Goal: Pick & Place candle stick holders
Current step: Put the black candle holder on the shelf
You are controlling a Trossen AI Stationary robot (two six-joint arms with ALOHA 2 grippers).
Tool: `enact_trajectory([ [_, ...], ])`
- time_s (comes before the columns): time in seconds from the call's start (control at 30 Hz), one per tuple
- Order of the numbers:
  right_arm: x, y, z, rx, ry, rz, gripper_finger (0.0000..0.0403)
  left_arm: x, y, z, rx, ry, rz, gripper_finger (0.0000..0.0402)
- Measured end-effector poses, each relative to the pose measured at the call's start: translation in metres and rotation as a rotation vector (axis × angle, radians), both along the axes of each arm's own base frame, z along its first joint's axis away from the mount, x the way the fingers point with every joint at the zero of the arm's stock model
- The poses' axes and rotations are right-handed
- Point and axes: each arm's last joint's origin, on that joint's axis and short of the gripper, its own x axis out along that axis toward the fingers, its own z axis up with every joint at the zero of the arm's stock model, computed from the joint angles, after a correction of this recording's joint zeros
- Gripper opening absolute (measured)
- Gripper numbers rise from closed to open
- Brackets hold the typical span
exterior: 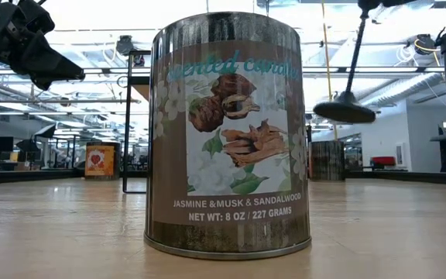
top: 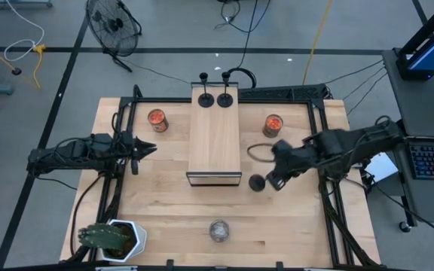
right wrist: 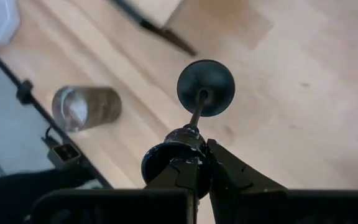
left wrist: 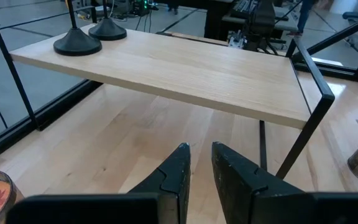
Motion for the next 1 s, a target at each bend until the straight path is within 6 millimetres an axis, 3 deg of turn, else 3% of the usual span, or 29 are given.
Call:
enact_trajectory([
  [0.2, -0.031, -0.029, 0.012, -0.036, 0.044, -0.063, 0.0006, 0.0, 0.0, 0.0, 0.002, 0.0, 0.0, 0.0072],
  [0.37, -0.039, -0.056, 0.019, -0.101, -0.009, -0.04, 0.0005, 0.0, 0.0, 0.0, 0.002, 0.0, 0.0, 0.0072],
  [0.5, -0.037, -0.079, 0.03, -0.19, -0.088, 0.01, 0.0005, 0.0, 0.0, 0.0, 0.002, 0.0, 0.0, 0.0072],
  [0.8, -0.024, -0.125, 0.09, -0.392, -0.253, 0.087, 0.0005, 0.0, 0.0, 0.0, -0.003, -0.002, 0.011, 0.0072],
  [1.0, 0.003, -0.156, 0.11, -0.408, -0.301, 0.152, 0.0005, 0.0, 0.001, 0.0, 0.0, -0.003, 0.035, 0.0072],
])
